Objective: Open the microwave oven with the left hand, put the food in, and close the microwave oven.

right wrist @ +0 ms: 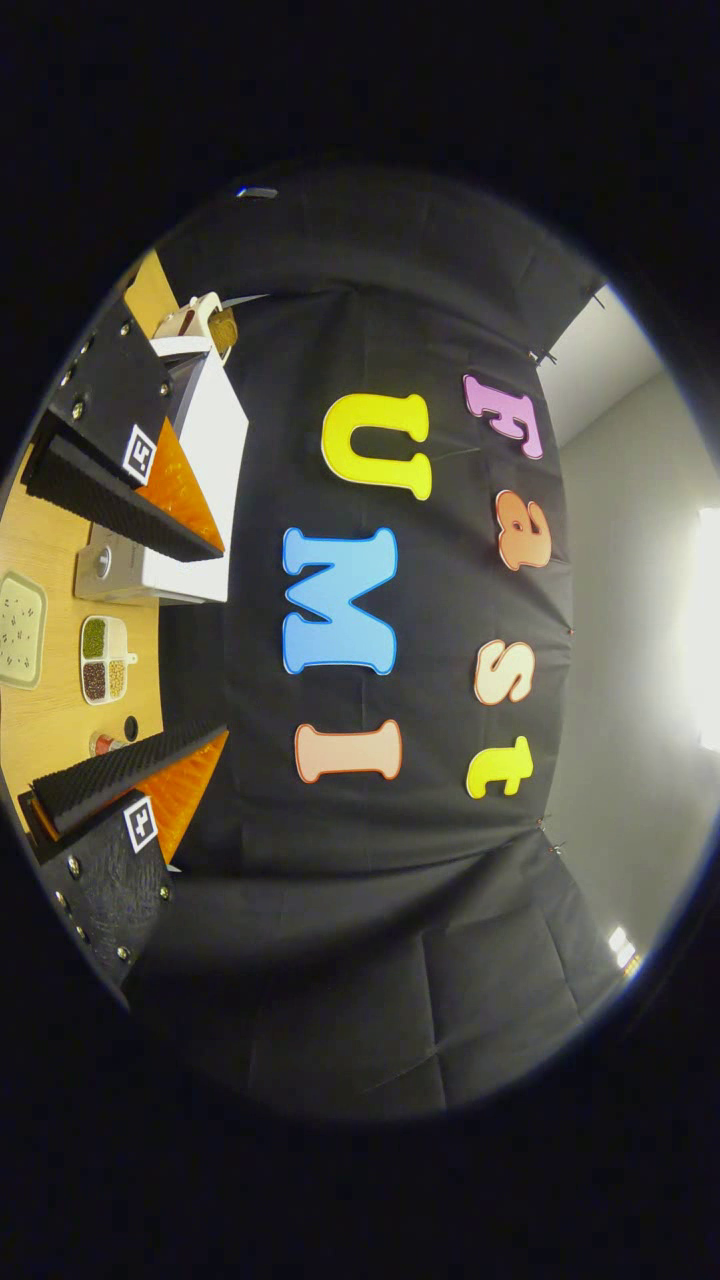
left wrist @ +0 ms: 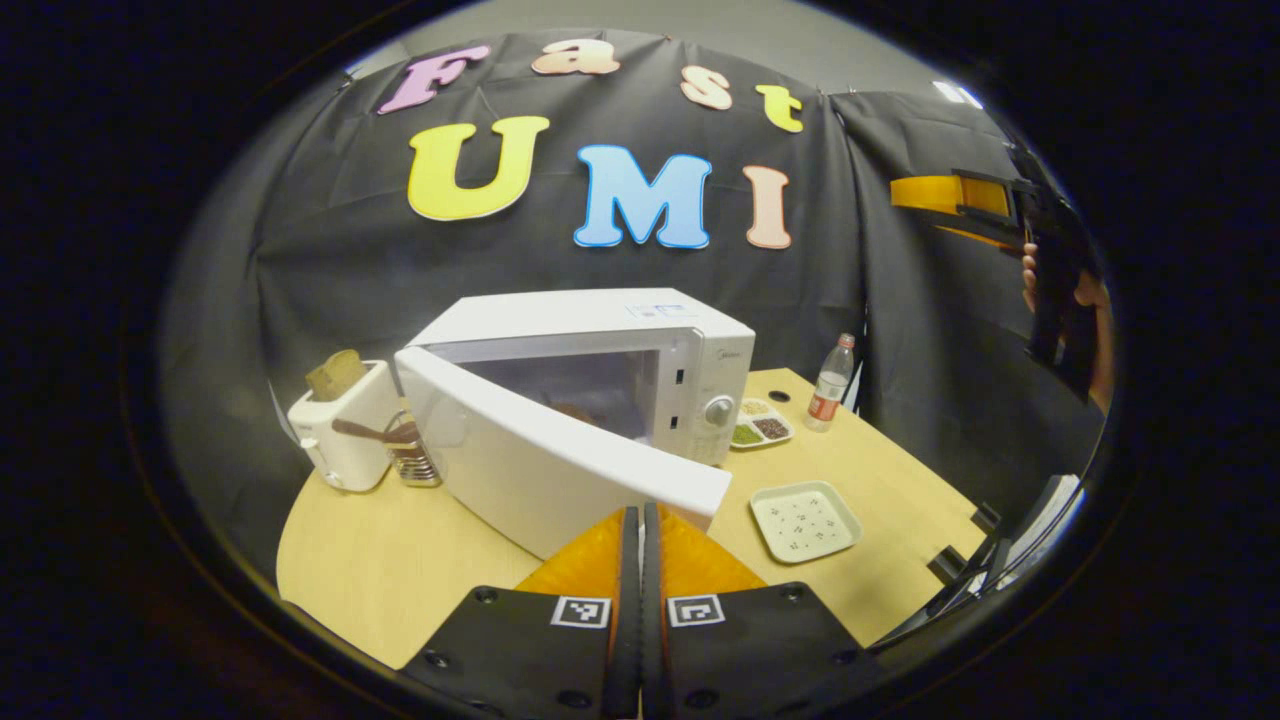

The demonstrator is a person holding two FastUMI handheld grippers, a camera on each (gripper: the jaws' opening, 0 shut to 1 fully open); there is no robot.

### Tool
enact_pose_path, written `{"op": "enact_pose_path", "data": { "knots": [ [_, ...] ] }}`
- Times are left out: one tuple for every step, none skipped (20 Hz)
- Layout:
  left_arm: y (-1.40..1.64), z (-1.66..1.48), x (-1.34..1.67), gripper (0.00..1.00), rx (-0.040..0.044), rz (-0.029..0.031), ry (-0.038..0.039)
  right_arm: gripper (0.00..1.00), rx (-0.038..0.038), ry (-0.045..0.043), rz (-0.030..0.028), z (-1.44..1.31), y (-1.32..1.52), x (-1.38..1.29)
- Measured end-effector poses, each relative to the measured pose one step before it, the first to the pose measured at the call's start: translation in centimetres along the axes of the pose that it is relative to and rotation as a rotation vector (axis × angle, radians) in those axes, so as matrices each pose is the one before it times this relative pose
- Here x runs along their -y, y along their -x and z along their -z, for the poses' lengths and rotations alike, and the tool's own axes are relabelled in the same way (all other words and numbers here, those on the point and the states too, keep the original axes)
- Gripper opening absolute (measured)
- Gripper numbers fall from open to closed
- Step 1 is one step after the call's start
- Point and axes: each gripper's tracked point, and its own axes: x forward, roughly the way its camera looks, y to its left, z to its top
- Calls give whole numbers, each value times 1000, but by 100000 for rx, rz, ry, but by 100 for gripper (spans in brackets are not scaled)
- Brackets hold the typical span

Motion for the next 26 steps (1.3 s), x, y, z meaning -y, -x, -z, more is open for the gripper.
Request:
{"op": "enact_pose_path", "data": {
  "knots": [
    [-725, -249, 305, 7, 249, 1419, 306, 97, -520, -52, 814, 128, 58, 409],
    [-625, -345, 255, 7, 210, 1034, -214, 97, -563, -245, 763, 244, 132, 457],
    [-586, -443, -93, 7, 246, 402, -844, 97, -546, -269, 811, 245, -102, 394],
    [-507, -349, 123, 7, 342, 520, -671, 97, -749, -219, 861, 224, -17, 457],
    [-883, -406, 200, 7, 150, 878, -633, 97, -937, -175, 781, 402, -13, 472],
    [-710, -406, 188, 7, 442, 965, -617, 97, -948, 27, 662, 294, -16, 354],
    [-664, -406, 175, 7, 734, 1052, -555, 97, -812, 296, 763, 243, -47, 440],
    [-722, -332, 224, 7, 191, 1019, -787, 97, -759, 439, 1099, 217, -96, 592],
    [-641, -219, 43, 8, -165, 703, -1076, 97, -268, 89, 635, -7, -32, 411],
    [-745, -279, 103, 7, -140, 479, -904, 97, -106, -159, 638, 39, -60, 438],
    [-615, 18, 90, 7, -50, 607, -550, 97, -193, -47, 800, 122, 5, 443],
    [-478, -82, 95, 7, -155, 397, -504, 97, -208, 99, 900, 87, 4, 505],
    [-465, -25, 1, 6, -352, 275, -475, 97, -420, -64, 965, 165, -195, 573],
    [-599, -62, 96, 7, -426, 396, -203, 97, -594, -111, 495, 101, -83, 388],
    [-569, 23, -114, 7, -246, -91, -113, 97, -468, 20, 544, 175, -205, 335],
    [-640, -135, -134, 7, -427, 117, 558, 97, -431, 8, 587, 105, -112, 428],
    [-587, -80, -148, 7, -176, -299, 1279, 97, -198, -333, 367, 3, -164, 416],
    [-590, -177, -178, 7, -160, -535, 1506, 97, -149, -451, 354, -12, -111, 193],
    [-524, -73, -237, 7, -191, -827, 1508, 97, 21, -278, 230, -10, -263, 235],
    [-632, -206, -296, 7, -644, -965, 1555, 97, -233, 102, 166, 32, -209, 170],
    [-651, -107, -76, 7, 98, -94, 2225, 97, -253, 238, -68, 158, -220, 119],
    [-562, -431, 102, 7, 875, 168, 2705, 97, -391, 338, -202, 125, -244, 303],
    [-472, -329, -162, 7, 473, -213, 1751, 97, -471, 474, -171, 66, -433, 73],
    [-561, -253, -113, 7, -52, -384, 610, 97, -199, 342, -165, 2, -418, 43],
    [-471, -119, -275, 7, -187, -827, 98, 97, -106, 185, -99, -83, -379, 138],
    [-673, -252, -164, 7, -323, -530, 220, 97, 57, -79, -268, -157, -390, 32]
  ]
}}
